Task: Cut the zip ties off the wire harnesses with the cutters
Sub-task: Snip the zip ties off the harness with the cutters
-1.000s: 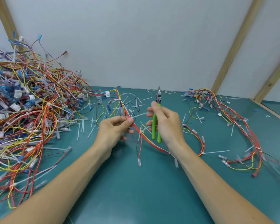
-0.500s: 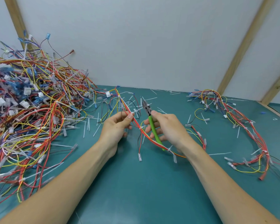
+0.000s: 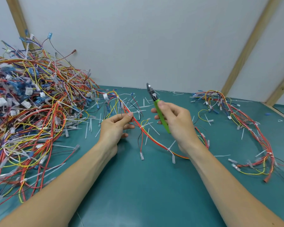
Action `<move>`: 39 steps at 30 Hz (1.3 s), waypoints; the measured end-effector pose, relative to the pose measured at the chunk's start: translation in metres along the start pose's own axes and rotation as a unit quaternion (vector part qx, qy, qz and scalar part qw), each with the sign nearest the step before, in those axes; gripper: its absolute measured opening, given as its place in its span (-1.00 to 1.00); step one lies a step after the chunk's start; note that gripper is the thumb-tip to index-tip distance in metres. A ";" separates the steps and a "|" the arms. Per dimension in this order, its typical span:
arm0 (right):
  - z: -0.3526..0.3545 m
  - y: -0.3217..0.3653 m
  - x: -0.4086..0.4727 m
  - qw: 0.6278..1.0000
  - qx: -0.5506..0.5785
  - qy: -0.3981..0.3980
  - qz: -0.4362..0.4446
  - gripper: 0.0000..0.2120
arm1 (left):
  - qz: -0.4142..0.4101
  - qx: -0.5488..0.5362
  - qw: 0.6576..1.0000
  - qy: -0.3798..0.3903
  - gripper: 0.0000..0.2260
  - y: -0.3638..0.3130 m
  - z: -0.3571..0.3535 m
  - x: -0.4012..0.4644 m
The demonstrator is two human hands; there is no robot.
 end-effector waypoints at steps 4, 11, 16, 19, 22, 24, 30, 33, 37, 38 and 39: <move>0.005 0.001 -0.002 0.993 0.001 0.026 -0.112 -0.66 | -0.011 0.013 1.000 -0.012 -0.92 0.000 0.000 -0.001; 0.003 -0.007 -0.005 0.974 -0.139 0.113 -0.139 -0.71 | -0.017 0.014 1.000 -0.010 -0.92 0.000 -0.001 -0.002; 0.003 -0.008 -0.005 0.970 -0.132 0.126 -0.163 -0.72 | -0.028 0.023 0.999 0.001 -0.91 -0.001 0.000 -0.002; 0.002 -0.007 -0.005 0.972 -0.117 0.126 -0.163 -0.72 | -0.033 0.026 0.999 0.003 -0.91 -0.002 0.000 -0.001; 0.002 -0.007 -0.006 0.972 -0.087 0.133 -0.174 -0.74 | -0.038 0.029 0.999 0.009 -0.91 -0.001 0.000 -0.001; 0.003 -0.007 -0.006 0.971 -0.076 0.137 -0.180 -0.74 | -0.039 0.030 0.999 0.014 -0.91 -0.001 0.000 -0.001; 0.003 -0.009 -0.006 0.971 -0.061 0.141 -0.182 -0.71 | -0.042 0.038 0.998 0.027 -0.90 -0.002 0.000 0.000; 0.003 -0.008 -0.005 0.973 -0.060 0.131 -0.178 -0.67 | -0.046 0.036 0.998 0.030 -0.90 -0.003 0.000 0.000; 0.003 -0.009 -0.004 0.979 -0.071 0.118 -0.149 -0.68 | -0.043 0.049 0.997 0.042 -0.90 -0.003 0.000 -0.001; 0.002 -0.009 -0.004 0.981 -0.084 0.113 -0.136 -0.68 | -0.041 0.050 0.997 0.044 -0.90 -0.003 0.000 -0.001; 0.002 -0.009 -0.004 0.981 -0.101 0.109 -0.124 -0.68 | -0.038 0.049 0.997 0.043 -0.90 -0.003 0.000 -0.001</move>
Point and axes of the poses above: each hand's wrist, its own x-axis towards the middle knuckle, its own z-axis out of the back of the hand, y = z × x, the point moved 2 cm from there along x, towards the middle knuckle, and after that the axes turned 2 degrees about y, right-handed, at the moved point
